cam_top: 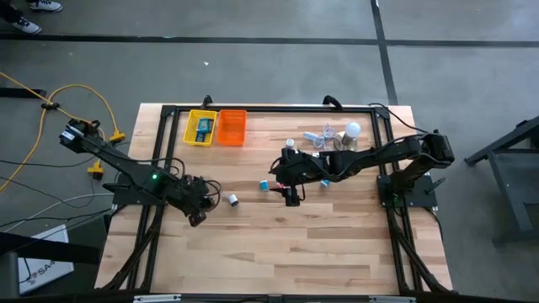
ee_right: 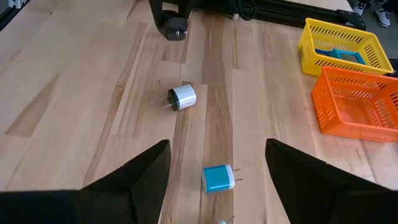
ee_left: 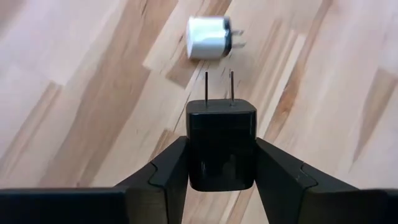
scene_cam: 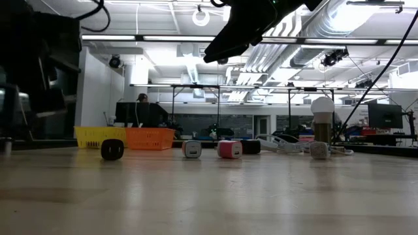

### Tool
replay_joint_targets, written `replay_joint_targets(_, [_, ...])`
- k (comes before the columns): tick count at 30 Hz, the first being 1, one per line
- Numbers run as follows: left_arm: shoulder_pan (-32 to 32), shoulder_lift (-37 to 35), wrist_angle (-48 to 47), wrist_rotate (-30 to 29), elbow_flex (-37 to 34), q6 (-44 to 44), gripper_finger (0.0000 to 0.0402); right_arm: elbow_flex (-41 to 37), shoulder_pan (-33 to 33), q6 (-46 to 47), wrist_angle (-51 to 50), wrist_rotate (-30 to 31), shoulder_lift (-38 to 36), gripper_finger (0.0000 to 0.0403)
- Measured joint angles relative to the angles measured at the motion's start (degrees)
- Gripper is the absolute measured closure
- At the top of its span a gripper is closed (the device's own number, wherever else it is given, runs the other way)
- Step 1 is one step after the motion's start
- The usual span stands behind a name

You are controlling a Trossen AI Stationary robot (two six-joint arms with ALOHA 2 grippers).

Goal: Pick & Place Office items
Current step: Put the left black adapter into the orange basket

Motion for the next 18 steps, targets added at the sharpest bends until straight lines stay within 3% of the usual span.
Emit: replay_joint_targets(18, [0.02,-7.49,5.26,-8.32,0.0,9.72,0.0254,0.0,0.02,0.0,0.0,0.02,0.0,0.0152])
